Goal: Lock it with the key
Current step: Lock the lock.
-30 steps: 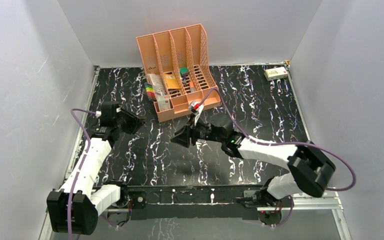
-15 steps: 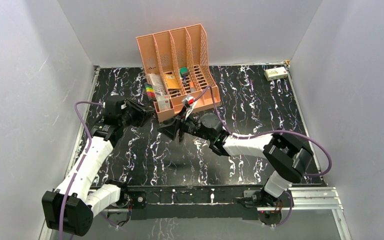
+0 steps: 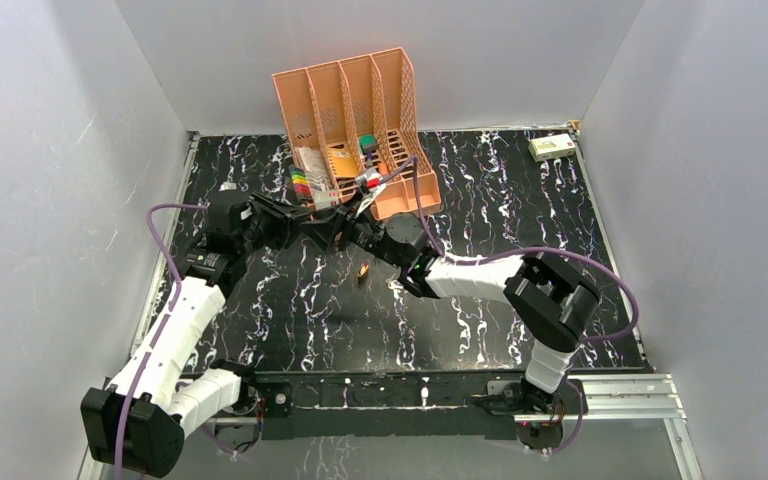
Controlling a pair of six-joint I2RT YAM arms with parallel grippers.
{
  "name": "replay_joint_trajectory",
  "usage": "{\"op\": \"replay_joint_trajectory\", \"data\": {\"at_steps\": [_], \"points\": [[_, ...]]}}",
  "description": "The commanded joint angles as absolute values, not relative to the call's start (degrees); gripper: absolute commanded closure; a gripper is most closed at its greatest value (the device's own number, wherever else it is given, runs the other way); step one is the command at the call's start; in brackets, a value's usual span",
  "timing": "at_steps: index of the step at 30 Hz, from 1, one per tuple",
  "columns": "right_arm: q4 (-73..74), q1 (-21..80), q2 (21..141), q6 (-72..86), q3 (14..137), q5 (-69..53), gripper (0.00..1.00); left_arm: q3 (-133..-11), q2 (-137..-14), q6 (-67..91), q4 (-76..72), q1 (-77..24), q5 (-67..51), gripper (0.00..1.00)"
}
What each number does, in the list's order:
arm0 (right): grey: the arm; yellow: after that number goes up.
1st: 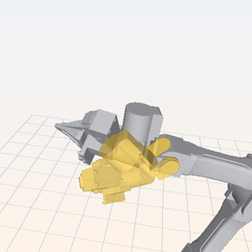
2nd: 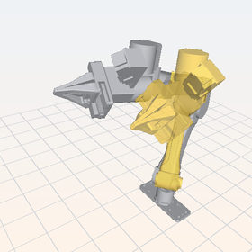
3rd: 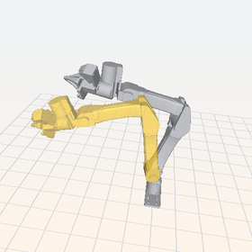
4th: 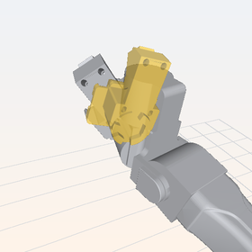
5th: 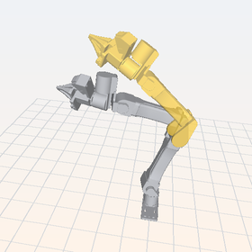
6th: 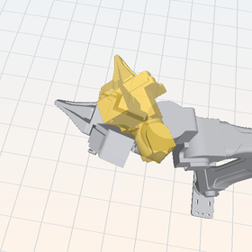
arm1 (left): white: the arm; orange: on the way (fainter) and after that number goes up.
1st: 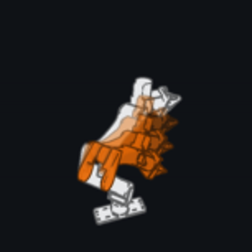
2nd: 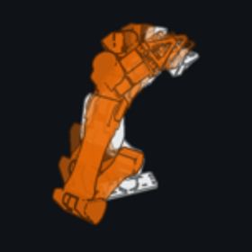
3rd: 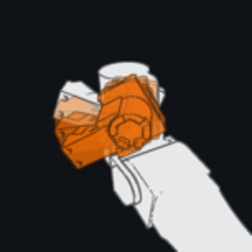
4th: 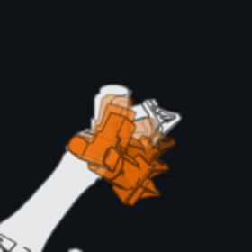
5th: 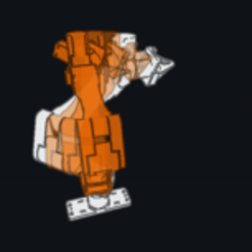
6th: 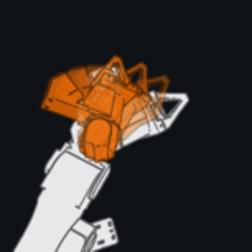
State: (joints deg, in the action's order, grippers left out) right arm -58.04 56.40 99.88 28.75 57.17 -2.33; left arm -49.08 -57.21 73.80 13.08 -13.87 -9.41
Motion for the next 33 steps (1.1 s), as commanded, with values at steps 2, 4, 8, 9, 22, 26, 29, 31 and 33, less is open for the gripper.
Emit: {"op": "replay_joint_trajectory", "data": {"at_steps": [2, 4, 8, 9, 22, 26, 29, 31, 33], "points": [[-61.1, 56.7, 101.3, 28.7, 60.4, -0.4, 0.34, -48.9, -55.0, 74.8, 10.7, -14.2, -10.3, 1.00], [-61.5, 56.8, 101.7, 28.7, 60.3, -0.3, 0.34, -48.9, -54.8, 75.0, 10.6, -14.2, -10.3, 1.00], [-62.9, 56.8, 102.6, 29.2, 60.5, -0.4, 0.34, -48.8, -54.8, 75.6, 10.0, -14.3, -10.4, 1.00], [-63.3, 56.7, 102.8, 29.3, 60.6, -0.3, 0.35, -48.9, -54.8, 75.8, 9.9, -14.3, -10.5, 1.00], [-67.5, 56.7, 106.8, 31.5, 62.6, 1.5, 0.50, -48.1, -54.8, 77.5, 8.6, -14.7, -11.3, 1.00], [-68.5, 56.7, 107.5, 32.1, 62.7, 2.3, 0.63, -48.0, -54.3, 77.8, 8.7, -14.9, -11.5, 1.00], [-68.5, 56.8, 107.6, 32.4, 62.7, 3.3, 0.82, -47.8, -54.5, 77.8, 8.7, -15.2, -11.9, 1.00], [-68.5, 56.7, 107.7, 32.4, 62.6, 3.5, 0.97, -47.9, -54.7, 77.5, 8.8, -15.6, -12.0, 1.00], [-68.5, 56.5, 107.3, 32.4, 62.0, 4.0, 1.00, -48.9, -55.1, 76.1, 9.7, -15.9, -12.0, 0.92]]}}
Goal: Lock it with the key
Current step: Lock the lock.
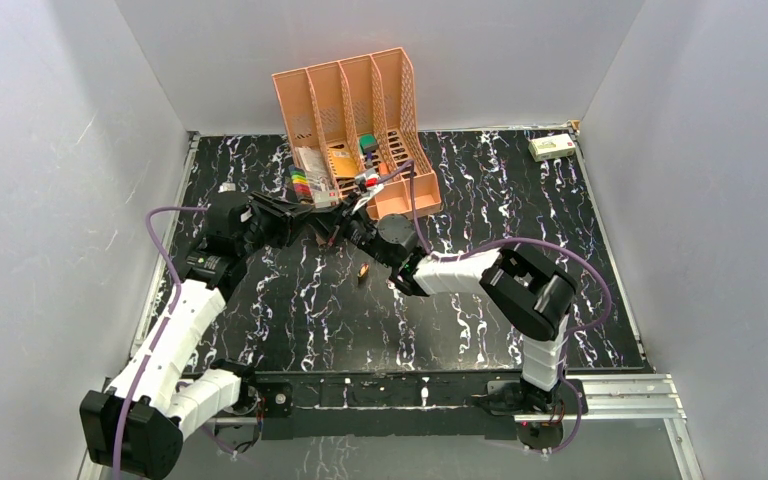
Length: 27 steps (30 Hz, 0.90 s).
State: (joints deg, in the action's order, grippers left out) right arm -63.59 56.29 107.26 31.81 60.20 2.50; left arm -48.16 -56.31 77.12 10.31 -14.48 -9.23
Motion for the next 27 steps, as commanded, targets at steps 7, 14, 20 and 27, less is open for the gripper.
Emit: {"op": "replay_joint_trajectory", "data": {"at_steps": [7, 14, 20, 27], "points": [[-69.4, 53.5, 104.7, 33.0, 58.7, 0.4, 1.00, -56.3, -56.1, 69.8, 16.0, -17.9, -7.4, 0.48], [-70.6, 48.6, 99.7, 35.2, 53.1, -4.5, 1.00, -54.5, -50.4, 62.0, 11.4, -17.8, -4.9, 0.02], [-62.6, 45.3, 90.4, 31.3, 49.1, -8.0, 1.00, -54.8, -45.2, 45.5, 3.1, -17.9, -4.8, 0.02], [-44.6, 41.5, 80.4, 25.8, 50.9, -25.4, 1.00, -55.9, -47.8, 21.0, 2.0, -18.0, -24.7, 0.02]]}}
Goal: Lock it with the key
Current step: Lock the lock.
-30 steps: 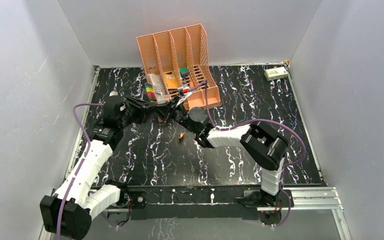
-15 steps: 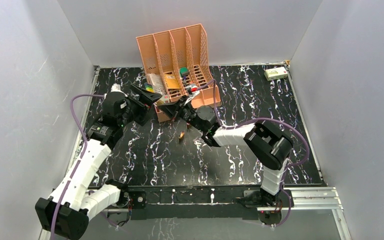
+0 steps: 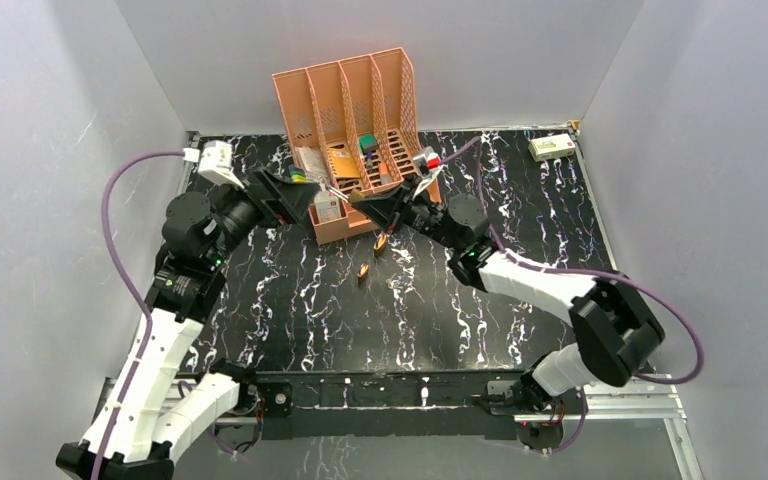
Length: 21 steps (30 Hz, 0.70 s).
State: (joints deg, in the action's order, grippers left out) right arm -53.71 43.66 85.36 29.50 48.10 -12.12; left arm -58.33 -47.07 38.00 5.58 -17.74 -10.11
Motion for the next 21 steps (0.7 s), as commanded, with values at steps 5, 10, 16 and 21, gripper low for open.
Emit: {"op": "replay_joint_trajectory", "data": {"at_steps": [5, 10, 16, 21], "points": [[-40.2, 38.5, 77.7, 32.6, 54.3, -44.2, 1.00, -55.4, -49.9, 21.5, 3.1, -19.1, -33.2, 0.02], [-41.3, 38.5, 73.7, 38.9, 52.0, -50.2, 1.00, -62.5, -56.2, 29.8, 14.0, -19.1, -37.6, 0.02], [-40.5, 38.5, 73.0, 43.4, 51.5, -54.2, 1.00, -53.3, -44.4, 23.5, -4.0, -19.1, -52.2, 0.02], [-34.1, 38.4, 71.3, 42.1, 52.1, -53.4, 1.00, -53.3, -42.1, 20.4, -5.0, -19.1, -61.3, 0.02]]}}
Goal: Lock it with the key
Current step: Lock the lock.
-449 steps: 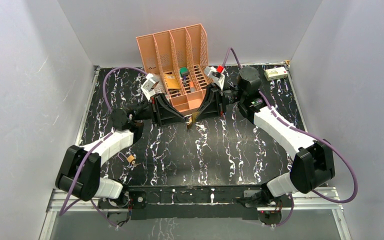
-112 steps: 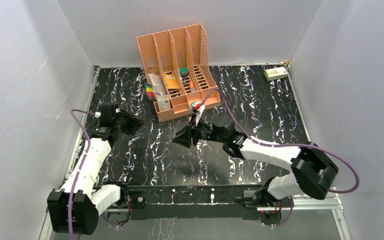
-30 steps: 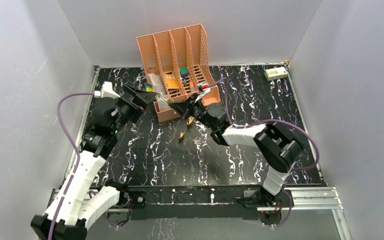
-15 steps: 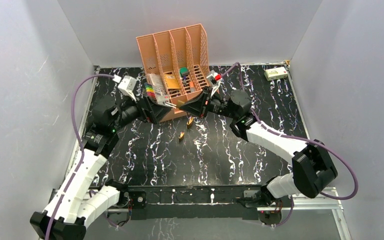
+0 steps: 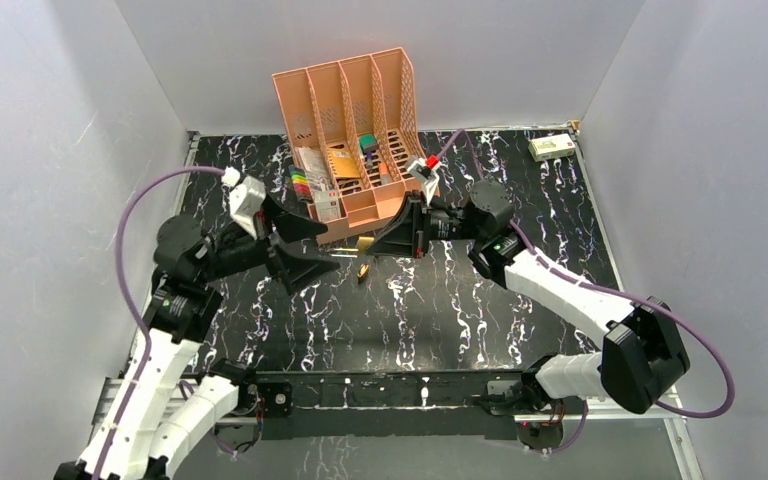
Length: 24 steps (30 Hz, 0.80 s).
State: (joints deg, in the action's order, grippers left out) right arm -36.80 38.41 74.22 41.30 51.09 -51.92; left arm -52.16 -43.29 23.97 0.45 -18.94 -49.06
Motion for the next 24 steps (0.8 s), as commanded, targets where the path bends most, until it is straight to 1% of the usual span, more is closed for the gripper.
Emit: {"op": "replay_joint_trajectory", "data": {"at_steps": [1, 3, 5, 8, 13, 15, 19, 24], "points": [[-32.7, 38.4, 71.0, 42.1, 52.1, -53.2, 1.00, -53.5, -43.0, 20.5, -5.1, -19.1, -63.9, 0.02], [-31.7, 38.3, 70.8, 42.4, 52.0, -53.7, 1.00, -52.4, -44.2, 21.7, -7.0, -19.1, -68.4, 0.02], [-30.7, 38.1, 70.5, 42.6, 52.1, -54.1, 1.00, -50.6, -44.0, 22.5, -8.8, -19.2, -69.1, 0.02], [-28.9, 37.7, 69.6, 42.4, 52.7, -54.1, 1.00, -48.2, -42.5, 22.7, -10.5, -19.5, -66.6, 0.02], [-27.7, 37.2, 67.2, 44.2, 53.9, -53.9, 1.00, -49.5, -42.2, 15.7, -4.4, -23.2, -60.9, 0.02], [-25.5, 37.1, 66.6, 43.7, 54.7, -53.3, 1.00, -51.0, -43.8, 14.3, -2.7, -24.6, -61.0, 0.06], [-23.2, 36.9, 66.2, 43.8, 54.9, -53.1, 1.00, -51.2, -46.2, 15.7, -5.4, -25.3, -63.3, 0.17], [-24.8, 36.4, 65.6, 45.7, 54.1, -53.3, 1.00, -49.8, -45.8, 14.9, -6.1, -25.4, -61.4, 0.20]]}}
